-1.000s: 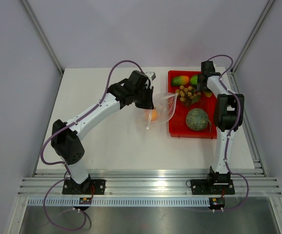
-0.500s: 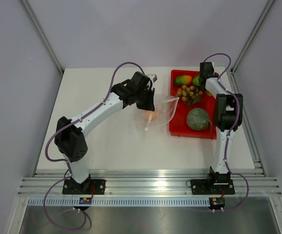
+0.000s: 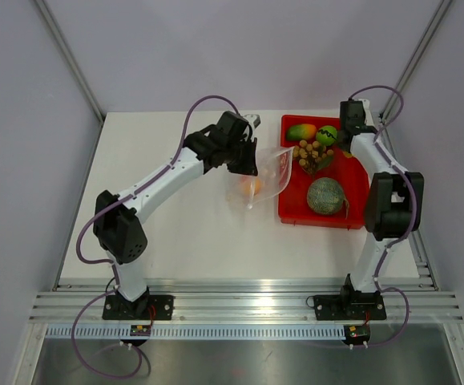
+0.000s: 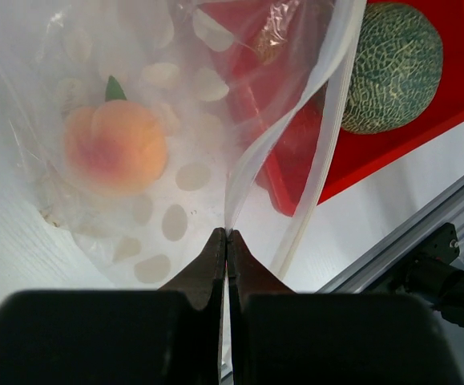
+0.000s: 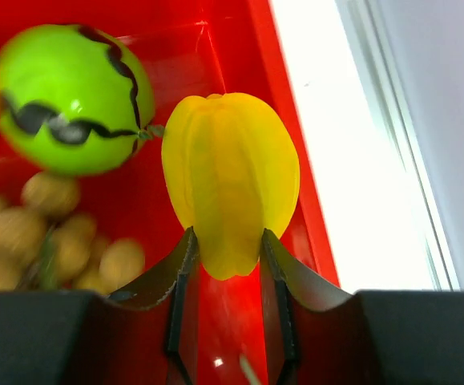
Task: Place the food in the zip-top bag and seal the zipper
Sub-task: Pick up the fake fruit from the bin, then place the fake fruit in the zipper food storage bag.
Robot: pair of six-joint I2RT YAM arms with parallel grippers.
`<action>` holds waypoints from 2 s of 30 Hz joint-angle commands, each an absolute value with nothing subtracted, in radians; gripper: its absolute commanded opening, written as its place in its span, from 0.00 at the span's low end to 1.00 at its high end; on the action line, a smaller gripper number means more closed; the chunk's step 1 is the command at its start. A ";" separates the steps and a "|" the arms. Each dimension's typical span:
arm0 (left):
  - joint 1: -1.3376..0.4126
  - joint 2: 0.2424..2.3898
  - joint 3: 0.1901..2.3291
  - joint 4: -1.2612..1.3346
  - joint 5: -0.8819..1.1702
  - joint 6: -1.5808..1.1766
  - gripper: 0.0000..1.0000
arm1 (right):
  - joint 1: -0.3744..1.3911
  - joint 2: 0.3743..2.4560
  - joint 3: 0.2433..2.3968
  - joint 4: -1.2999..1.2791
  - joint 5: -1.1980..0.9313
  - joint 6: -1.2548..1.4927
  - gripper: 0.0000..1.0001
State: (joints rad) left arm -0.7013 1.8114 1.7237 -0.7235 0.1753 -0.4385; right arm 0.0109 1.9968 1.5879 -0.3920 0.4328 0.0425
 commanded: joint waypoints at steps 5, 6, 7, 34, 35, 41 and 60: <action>-0.695 1.835 1.825 -0.710 0.175 -0.463 0.00 | 0.011 1.674 1.445 -0.483 0.256 0.187 0.18; -0.695 1.833 1.825 -0.709 0.175 -0.463 0.00 | 0.012 1.614 1.407 -0.503 0.233 0.199 0.18; -0.695 1.832 1.822 -0.709 0.172 -0.465 0.00 | 0.014 1.583 1.385 -0.514 0.210 0.207 0.18; -0.696 1.878 1.848 -0.660 0.209 -0.534 0.00 | 0.380 1.170 1.137 -0.525 -0.254 0.482 0.20; -0.695 1.867 1.845 -0.658 0.207 -0.534 0.00 | 0.380 1.180 1.120 -0.496 -0.262 0.489 0.20; -0.695 1.830 1.798 -0.629 0.245 -0.529 0.00 | 0.382 1.255 1.100 -0.416 -0.253 0.522 0.19; -0.698 1.769 1.755 -0.621 0.347 -0.512 0.00 | 0.383 1.549 1.249 -0.259 -0.096 0.601 0.83</action>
State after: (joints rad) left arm -0.7006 1.8233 1.7599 -0.6670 0.2943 -0.5240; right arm 0.3733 1.5120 1.1870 -0.3481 -0.1291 0.5789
